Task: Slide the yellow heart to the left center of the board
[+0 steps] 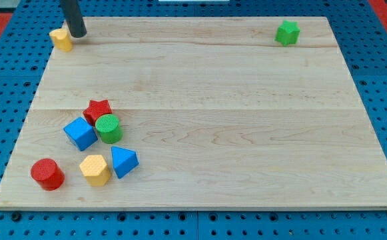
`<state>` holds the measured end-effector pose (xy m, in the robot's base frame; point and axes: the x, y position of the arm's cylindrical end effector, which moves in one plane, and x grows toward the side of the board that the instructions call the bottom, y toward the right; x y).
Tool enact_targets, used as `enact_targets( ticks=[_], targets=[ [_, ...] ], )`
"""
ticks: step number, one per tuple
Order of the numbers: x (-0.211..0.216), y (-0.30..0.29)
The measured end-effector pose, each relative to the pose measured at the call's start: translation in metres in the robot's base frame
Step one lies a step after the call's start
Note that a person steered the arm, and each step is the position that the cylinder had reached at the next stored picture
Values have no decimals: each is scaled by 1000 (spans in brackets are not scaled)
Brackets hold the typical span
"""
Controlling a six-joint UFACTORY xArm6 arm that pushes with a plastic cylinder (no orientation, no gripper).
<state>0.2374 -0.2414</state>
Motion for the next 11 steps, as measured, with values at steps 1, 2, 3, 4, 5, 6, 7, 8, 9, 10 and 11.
enact_targets(
  ticks=[1, 2, 3, 4, 5, 6, 7, 8, 9, 10, 11],
  targets=[
    [-38, 9],
    [-3, -32],
    [64, 2],
    [95, 42],
    [16, 57],
    [-30, -31],
    [-1, -63],
    [65, -26],
    [132, 47],
    [136, 39],
    [58, 31]
  ],
)
